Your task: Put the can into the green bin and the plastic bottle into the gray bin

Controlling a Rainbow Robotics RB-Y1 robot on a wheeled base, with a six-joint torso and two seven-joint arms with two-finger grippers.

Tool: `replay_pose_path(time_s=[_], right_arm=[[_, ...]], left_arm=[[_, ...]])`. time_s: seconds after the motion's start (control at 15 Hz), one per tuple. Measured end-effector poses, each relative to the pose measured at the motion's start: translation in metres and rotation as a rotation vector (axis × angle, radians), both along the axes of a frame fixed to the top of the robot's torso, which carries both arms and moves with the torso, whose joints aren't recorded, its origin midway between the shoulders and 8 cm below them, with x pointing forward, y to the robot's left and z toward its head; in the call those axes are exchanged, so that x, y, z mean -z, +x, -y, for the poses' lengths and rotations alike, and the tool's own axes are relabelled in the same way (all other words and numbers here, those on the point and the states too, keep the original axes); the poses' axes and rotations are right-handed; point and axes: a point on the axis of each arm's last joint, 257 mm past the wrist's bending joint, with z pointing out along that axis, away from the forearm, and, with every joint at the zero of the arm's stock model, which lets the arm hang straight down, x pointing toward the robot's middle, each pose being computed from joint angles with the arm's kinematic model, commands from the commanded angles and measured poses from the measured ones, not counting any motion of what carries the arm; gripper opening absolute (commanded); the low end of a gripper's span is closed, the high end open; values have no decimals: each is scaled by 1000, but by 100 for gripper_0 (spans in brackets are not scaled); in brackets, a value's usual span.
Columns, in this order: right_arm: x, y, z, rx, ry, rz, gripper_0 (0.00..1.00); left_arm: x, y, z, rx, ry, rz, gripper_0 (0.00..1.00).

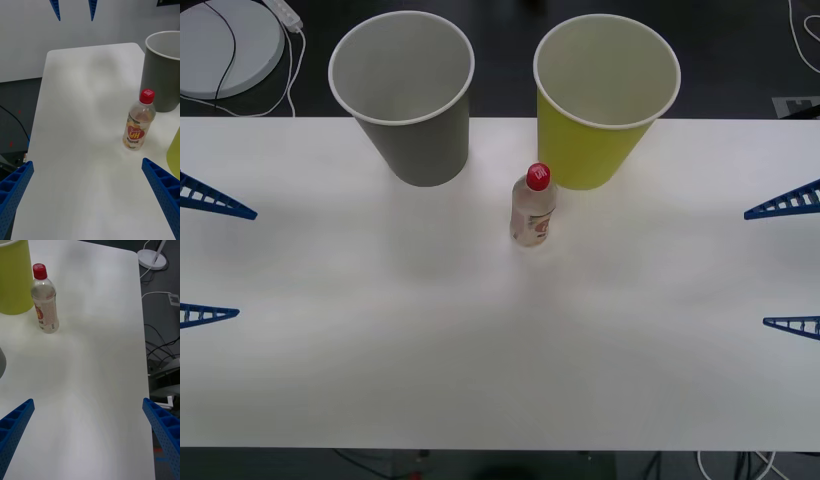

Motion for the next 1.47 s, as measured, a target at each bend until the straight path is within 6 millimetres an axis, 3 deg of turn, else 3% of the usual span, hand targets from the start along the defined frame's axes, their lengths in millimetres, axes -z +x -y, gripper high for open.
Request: replay_pose_path(time_s=[0.27, 0.4, 0.6, 0.8, 1.47], right_arm=[[0, 0, 0, 0, 0, 0, 100], [5, -12, -9, -12, 67, -48, 100], [-6, -21, -16, -35, 136, -85, 100], [-8, -16, -23, -24, 128, -60, 100], [35, 20, -67, 116, 128, -19, 100]], left_arm=[[0, 0, 0, 0, 0, 0, 100], [0, 0, 0, 0, 0, 0, 100], [0, 0, 0, 0, 0, 0, 100], [0, 0, 0, 0, 0, 0, 100], [0, 0, 0, 0, 0, 0, 100]])
